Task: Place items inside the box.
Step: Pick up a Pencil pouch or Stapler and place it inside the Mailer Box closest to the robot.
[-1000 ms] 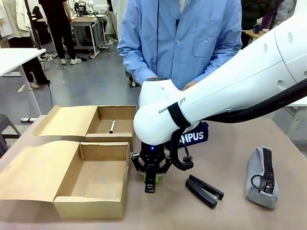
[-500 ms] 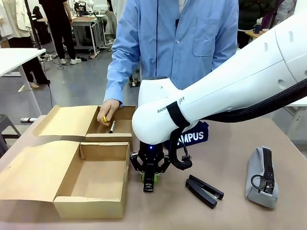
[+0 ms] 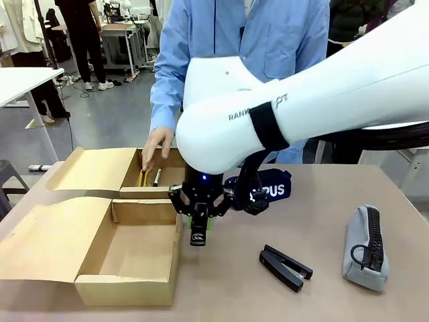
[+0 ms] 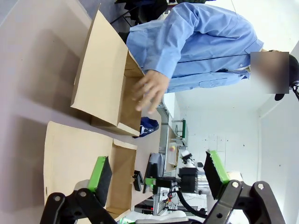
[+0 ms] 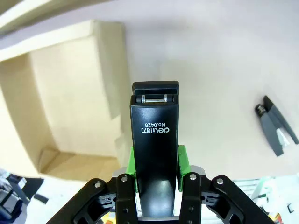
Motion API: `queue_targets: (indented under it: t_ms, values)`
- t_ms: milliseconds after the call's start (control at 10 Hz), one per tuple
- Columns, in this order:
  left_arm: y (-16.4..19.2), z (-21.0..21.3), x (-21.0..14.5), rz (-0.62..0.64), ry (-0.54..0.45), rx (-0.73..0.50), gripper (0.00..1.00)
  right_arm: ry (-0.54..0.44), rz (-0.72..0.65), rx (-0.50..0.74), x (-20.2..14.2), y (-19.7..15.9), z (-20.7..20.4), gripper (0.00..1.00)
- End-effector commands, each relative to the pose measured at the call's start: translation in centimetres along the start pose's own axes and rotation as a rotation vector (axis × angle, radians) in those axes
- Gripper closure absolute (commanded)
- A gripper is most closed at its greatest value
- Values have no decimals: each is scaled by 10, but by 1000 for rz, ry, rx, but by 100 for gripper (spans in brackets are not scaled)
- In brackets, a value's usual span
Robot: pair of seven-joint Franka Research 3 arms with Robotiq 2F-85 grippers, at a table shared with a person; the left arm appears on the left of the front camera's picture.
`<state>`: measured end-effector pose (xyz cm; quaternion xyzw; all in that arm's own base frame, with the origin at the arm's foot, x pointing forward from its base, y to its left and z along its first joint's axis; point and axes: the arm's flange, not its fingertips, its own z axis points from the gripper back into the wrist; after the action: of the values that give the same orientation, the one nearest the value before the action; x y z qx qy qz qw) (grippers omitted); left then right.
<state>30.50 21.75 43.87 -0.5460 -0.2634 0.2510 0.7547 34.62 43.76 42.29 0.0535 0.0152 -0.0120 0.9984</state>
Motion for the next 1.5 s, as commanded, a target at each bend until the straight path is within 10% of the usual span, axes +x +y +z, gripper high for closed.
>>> queue_targets:
  t_ms: [0,400,500,1400]
  values:
    - [1,1,-1,-19,-1,-15,0,-4,12,133,-32,17,17,100]
    - [1,1,-1,-19,-1,-15,0,-14,25,106,-36,28,27,100]
    - [1,1,-1,-19,-1,-15,0,-16,52,142,-58,47,23,63]
    - [1,1,-1,-19,-1,-15,0,-58,46,-3,-43,161,-92,63]
